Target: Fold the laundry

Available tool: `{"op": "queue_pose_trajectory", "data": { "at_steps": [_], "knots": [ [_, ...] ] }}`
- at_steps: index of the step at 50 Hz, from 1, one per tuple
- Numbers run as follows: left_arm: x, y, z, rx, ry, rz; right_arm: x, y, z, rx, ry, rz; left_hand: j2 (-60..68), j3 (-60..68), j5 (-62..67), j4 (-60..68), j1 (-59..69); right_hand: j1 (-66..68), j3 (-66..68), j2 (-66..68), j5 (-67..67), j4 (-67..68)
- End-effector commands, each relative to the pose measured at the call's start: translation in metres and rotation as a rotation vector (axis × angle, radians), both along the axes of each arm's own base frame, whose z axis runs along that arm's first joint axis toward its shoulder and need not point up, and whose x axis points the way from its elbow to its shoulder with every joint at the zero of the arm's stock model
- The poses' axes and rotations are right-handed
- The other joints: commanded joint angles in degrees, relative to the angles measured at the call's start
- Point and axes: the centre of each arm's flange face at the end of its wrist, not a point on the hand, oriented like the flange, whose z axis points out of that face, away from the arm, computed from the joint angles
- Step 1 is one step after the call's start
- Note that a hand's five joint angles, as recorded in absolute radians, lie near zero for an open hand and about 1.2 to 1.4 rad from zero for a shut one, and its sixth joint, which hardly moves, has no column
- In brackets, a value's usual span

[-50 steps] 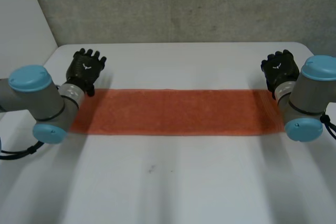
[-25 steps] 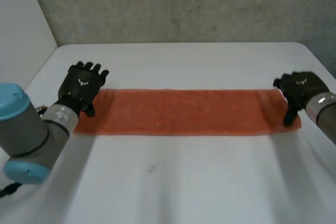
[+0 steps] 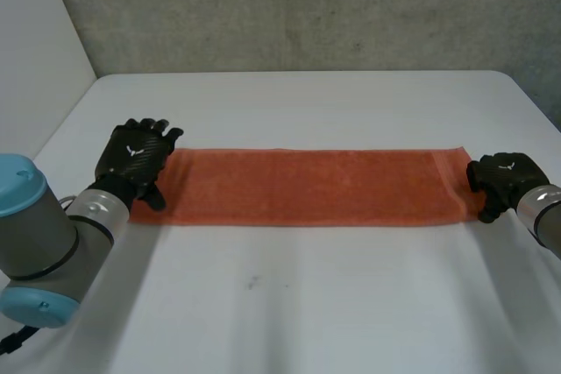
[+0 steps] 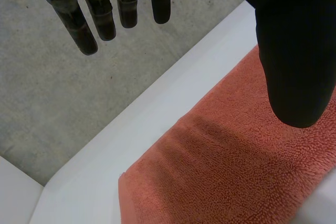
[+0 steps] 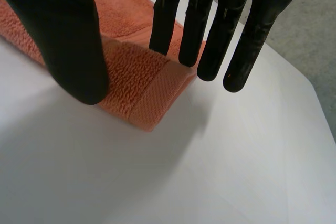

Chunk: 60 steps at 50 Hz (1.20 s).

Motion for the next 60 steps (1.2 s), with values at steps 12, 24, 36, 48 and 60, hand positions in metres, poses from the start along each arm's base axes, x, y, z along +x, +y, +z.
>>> {"op": "queue_pose_trajectory", "data": {
  "at_steps": [12,24,36,48,60],
  "knots": [
    [0.002,0.003,-0.003,0.014,-0.004,0.007,-0.057,-0.031,0.017,-0.084,0.093,-0.245,-1.4,-2.0,-2.5,-1.6,-1.4,45.1,39.4,39.1,41.0,39.5],
    [0.004,0.002,-0.002,0.011,-0.004,0.013,-0.1,-0.058,0.055,-0.212,0.327,-0.336,-1.4,-2.0,-2.5,-1.6,-1.4,45.1,39.4,39.1,41.0,39.5],
    [0.004,0.002,0.001,0.003,-0.002,0.013,0.13,0.012,0.115,-0.474,0.026,0.227,-1.4,-2.0,-2.5,-1.6,-1.4,45.1,39.4,39.1,41.0,39.5],
    [0.004,0.003,0.0,0.006,-0.003,0.014,0.289,0.145,0.028,-0.416,-0.088,0.826,-1.4,-2.0,-2.5,-1.6,-1.4,45.1,39.4,39.1,41.0,39.5],
    [0.002,0.005,0.001,0.004,0.0,0.005,0.275,0.137,0.046,-0.422,-0.059,0.653,-1.4,-2.0,-2.5,-1.6,-1.4,-24.9,-30.6,-30.9,-29.0,-30.5]
  ]
}}
